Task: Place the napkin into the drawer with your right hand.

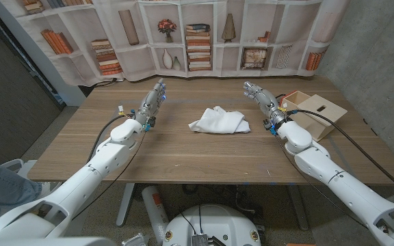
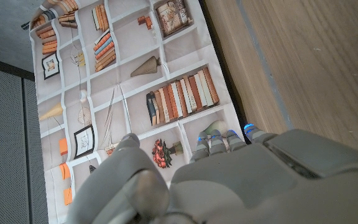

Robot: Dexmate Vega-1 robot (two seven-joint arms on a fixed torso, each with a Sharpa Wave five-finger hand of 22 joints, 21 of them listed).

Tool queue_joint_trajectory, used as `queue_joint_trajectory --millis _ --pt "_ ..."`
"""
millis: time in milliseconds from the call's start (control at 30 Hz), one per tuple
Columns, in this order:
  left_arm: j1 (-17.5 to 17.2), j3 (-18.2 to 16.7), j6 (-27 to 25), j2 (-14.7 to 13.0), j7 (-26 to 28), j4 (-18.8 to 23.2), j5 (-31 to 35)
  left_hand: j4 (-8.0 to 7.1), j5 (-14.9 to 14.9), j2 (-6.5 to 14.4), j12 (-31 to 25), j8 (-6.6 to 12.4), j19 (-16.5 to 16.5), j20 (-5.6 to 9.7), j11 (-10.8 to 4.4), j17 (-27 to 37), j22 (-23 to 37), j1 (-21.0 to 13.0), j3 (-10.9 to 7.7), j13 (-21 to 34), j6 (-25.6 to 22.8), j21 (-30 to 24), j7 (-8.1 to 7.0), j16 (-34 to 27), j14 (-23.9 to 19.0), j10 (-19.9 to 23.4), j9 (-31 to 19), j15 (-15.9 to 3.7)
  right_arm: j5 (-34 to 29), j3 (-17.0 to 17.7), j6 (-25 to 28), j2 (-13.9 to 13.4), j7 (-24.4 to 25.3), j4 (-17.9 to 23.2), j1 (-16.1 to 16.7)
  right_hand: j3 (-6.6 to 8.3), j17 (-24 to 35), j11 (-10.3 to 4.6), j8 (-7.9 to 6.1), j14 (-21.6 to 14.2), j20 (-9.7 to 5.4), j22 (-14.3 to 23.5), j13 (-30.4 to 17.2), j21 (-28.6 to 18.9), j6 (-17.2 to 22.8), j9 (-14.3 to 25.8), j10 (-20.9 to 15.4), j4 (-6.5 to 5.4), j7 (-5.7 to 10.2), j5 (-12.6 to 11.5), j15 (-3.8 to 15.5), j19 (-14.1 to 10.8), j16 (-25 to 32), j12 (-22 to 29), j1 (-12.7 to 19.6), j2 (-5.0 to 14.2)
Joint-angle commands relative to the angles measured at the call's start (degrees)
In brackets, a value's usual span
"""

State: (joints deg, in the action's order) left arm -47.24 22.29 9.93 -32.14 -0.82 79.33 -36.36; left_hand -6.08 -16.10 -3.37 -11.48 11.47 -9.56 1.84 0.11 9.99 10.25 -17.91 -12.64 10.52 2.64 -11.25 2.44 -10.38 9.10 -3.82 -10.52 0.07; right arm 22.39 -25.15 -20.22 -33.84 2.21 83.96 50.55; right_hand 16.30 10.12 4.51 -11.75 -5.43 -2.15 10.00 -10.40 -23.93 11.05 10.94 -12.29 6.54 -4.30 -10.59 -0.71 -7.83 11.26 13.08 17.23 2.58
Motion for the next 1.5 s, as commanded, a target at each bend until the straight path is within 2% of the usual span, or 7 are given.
queue_joint_trajectory --millis 33,833,1033,1300,1500 --pt "0.2 0.1 -0.3 -0.2 -0.1 0.2 0.2 0.15 -0.1 0.3 -0.3 0.13 -2.8 2.21 0.19 0.2 0.2 -0.8 0.10 0.1 -0.4 -0.2 0.30 -0.3 0.0 0.3 -0.2 0.50 -1.7 0.0 -0.2 -1.1 0.7 1.6 0.7 0.00 0.2 -0.17 0.06 -0.4 -2.52 0.1 -0.2 0.2 0.6 0.1 -0.4 0.38 0.24 -0.1 -0.14 -0.6 -0.2 -0.4 0.7 0.19" --pt "-1.4 -0.7 0.2 -1.0 0.0 2.0 -0.3 0.23 -0.1 0.5 -0.3 0.12 -2.9 1.87 0.15 0.3 0.2 -1.0 0.16 0.1 -0.5 -0.2 0.29 -0.2 0.0 0.4 -0.2 0.44 -8.0 -1.0 -1.2 -1.6 3.4 3.1 1.1 -0.13 0.2 -0.38 0.20 -0.3 -2.55 0.1 -0.2 0.9 0.4 0.1 -0.3 0.78 0.61 -0.1 -0.02 -0.6 -0.3 -0.5 1.4 0.13" --pt "-1.5 -0.7 0.3 -1.0 -0.4 1.8 -0.7 0.25 0.0 0.6 -0.3 0.11 -2.9 1.78 0.19 0.3 0.2 -1.0 0.17 0.2 -0.6 -0.2 0.19 -0.3 0.0 0.4 -0.2 0.45 -9.8 -1.0 -0.7 -2.4 4.0 4.3 1.4 -0.31 0.3 -0.09 0.35 0.7 -2.40 0.2 -0.2 2.0 0.1 0.1 0.5 0.80 0.84 -0.1 0.04 0.9 -0.6 -0.9 1.6 0.23" --pt "-1.3 -0.4 0.2 -0.8 -0.7 1.6 -0.7 0.27 0.0 0.7 -0.3 0.12 -2.8 1.68 0.19 0.3 0.2 -1.1 0.20 0.2 -0.7 -0.2 0.16 -0.3 -0.1 0.5 -0.2 0.37 -11.3 -1.2 -0.5 -3.0 4.1 4.9 1.4 -0.39 0.3 -0.02 0.39 1.2 -2.38 0.2 -0.2 2.4 0.1 0.1 0.9 0.79 0.87 -0.1 0.05 1.4 -0.7 -1.1 1.7 0.36" --pt "-1.3 -0.4 0.4 -0.9 -0.7 1.7 -0.5 0.29 0.0 0.7 -0.3 0.11 -2.8 1.62 0.18 0.3 0.2 -1.1 0.22 0.2 -0.7 -0.3 0.13 -0.3 -0.1 0.5 -0.2 0.36 -12.1 -1.6 -0.1 -3.5 3.5 5.1 1.1 -0.45 0.3 -0.21 0.72 2.1 -2.38 0.2 -0.2 3.1 -0.8 0.2 1.8 0.87 1.55 -0.1 0.39 2.1 -0.9 -1.4 2.0 0.51"
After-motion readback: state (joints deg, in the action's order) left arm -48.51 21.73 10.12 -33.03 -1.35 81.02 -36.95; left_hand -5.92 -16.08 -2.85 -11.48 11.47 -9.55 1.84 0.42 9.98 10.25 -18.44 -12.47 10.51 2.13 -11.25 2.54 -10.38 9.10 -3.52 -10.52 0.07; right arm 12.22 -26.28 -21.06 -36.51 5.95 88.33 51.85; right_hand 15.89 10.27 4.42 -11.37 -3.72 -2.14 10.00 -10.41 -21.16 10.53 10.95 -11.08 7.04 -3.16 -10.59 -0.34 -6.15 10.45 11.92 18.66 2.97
